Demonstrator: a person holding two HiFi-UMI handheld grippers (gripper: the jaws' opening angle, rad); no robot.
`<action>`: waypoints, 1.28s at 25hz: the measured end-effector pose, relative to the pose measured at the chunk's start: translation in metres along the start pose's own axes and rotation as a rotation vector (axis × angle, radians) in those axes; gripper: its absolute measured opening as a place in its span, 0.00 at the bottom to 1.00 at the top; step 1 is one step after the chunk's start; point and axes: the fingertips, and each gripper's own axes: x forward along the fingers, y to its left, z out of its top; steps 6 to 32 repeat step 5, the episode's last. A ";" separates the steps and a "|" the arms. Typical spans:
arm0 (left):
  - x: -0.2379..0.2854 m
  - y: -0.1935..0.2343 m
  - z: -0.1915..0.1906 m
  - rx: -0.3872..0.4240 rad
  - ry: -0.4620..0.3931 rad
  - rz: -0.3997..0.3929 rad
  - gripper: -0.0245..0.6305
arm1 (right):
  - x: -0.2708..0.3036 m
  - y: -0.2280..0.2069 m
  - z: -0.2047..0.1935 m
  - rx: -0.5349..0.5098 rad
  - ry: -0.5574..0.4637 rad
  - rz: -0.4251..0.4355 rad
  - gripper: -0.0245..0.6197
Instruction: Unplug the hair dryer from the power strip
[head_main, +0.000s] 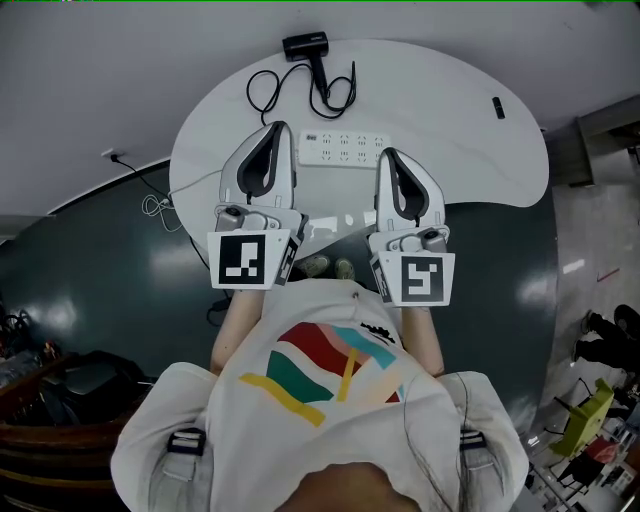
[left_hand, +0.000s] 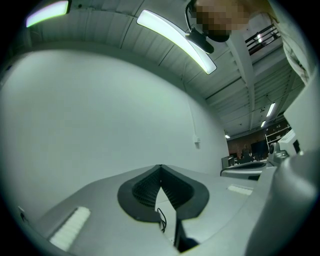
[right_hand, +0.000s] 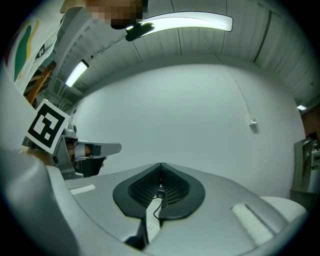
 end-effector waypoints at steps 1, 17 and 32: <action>0.001 0.000 -0.002 0.003 0.010 -0.001 0.04 | 0.001 -0.001 -0.001 0.000 0.001 0.001 0.06; 0.003 0.002 -0.004 0.005 0.009 0.005 0.04 | 0.004 -0.003 -0.002 -0.003 0.002 0.005 0.06; 0.003 0.002 -0.004 0.005 0.009 0.005 0.04 | 0.004 -0.003 -0.002 -0.003 0.002 0.005 0.06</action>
